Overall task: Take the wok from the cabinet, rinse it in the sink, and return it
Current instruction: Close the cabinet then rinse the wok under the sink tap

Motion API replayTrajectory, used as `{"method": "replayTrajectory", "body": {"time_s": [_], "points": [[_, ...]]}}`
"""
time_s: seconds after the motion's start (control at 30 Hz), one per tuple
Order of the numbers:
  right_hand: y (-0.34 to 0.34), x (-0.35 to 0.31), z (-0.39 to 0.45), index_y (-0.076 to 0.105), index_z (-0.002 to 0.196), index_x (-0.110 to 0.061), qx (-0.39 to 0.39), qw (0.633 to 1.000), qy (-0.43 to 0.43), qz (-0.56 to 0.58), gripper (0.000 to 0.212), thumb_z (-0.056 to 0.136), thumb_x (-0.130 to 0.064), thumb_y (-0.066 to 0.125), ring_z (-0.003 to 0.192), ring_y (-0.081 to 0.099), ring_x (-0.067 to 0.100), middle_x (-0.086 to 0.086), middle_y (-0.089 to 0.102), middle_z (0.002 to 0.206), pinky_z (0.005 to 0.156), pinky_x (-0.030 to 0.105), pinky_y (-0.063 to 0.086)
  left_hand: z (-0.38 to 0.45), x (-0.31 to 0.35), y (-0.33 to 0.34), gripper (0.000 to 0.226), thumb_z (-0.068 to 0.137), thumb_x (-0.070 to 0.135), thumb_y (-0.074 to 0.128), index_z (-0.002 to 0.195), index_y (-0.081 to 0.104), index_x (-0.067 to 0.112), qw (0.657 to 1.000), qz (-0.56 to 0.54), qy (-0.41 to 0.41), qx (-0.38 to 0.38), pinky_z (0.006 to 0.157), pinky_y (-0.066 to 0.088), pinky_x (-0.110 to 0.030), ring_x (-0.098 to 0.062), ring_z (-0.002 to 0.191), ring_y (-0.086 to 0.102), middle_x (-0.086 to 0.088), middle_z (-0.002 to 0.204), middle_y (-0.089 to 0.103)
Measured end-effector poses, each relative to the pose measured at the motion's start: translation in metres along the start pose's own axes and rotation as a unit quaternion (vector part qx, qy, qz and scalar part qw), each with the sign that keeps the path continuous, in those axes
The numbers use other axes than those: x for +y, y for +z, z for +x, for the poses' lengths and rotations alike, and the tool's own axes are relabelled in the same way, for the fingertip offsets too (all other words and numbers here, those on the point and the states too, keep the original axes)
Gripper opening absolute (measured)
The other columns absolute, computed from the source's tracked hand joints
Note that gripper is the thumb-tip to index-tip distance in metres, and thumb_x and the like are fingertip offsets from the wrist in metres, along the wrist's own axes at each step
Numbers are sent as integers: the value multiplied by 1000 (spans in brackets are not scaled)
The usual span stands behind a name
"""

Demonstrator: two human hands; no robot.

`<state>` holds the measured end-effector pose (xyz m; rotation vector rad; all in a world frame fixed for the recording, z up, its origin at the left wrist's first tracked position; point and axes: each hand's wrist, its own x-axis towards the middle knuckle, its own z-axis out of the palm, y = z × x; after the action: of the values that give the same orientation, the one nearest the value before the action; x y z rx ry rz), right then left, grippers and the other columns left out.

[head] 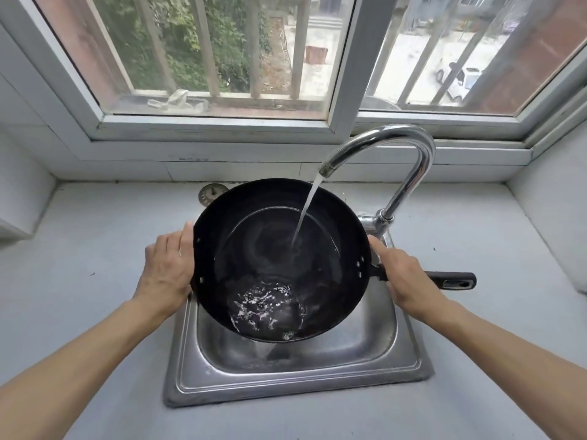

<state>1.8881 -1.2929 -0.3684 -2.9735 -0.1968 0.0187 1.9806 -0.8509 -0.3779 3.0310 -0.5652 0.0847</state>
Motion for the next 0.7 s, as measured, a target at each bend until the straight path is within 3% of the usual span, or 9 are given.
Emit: {"method": "replayTrajectory", "body": {"time_s": [0.13,0.2,0.33,0.47,0.7], "points": [[3,0,-4,10,154,-29,-3,1000,-9,-6,102,73,17,53,75,40,24,2,44,85,65,46,44,-16,4,-1,118,51,25,90,146,26,-4,999,-47,13,-15,76,43,-49,-35,92,45,-19,109,49],[5,3,-7,12,154,-31,-1,1000,-3,-6,101,74,18,52,72,38,23,0,42,83,66,44,44,-24,6,-2,103,63,39,75,144,28,-3,998,-58,18,-16,78,43,-49,-34,94,45,-17,109,48],[8,3,-16,18,153,-31,-5,1000,2,15,100,72,18,50,69,39,24,-1,43,82,65,41,44,-34,14,1,55,77,15,46,131,40,1,997,-70,-23,16,70,42,-46,-30,82,43,-14,99,52],[13,3,-29,21,150,-30,-6,999,-2,48,104,66,19,58,69,41,21,-2,45,82,66,38,45,-47,21,-2,44,76,9,44,120,44,5,995,-83,-20,53,66,41,-43,-28,76,44,-11,91,52],[25,5,-54,28,144,-32,-35,994,12,103,83,77,8,58,83,46,22,2,48,93,77,34,45,-58,27,-14,35,83,19,34,112,50,9,995,-82,-14,57,65,41,-41,-28,74,48,-7,87,55]]}}
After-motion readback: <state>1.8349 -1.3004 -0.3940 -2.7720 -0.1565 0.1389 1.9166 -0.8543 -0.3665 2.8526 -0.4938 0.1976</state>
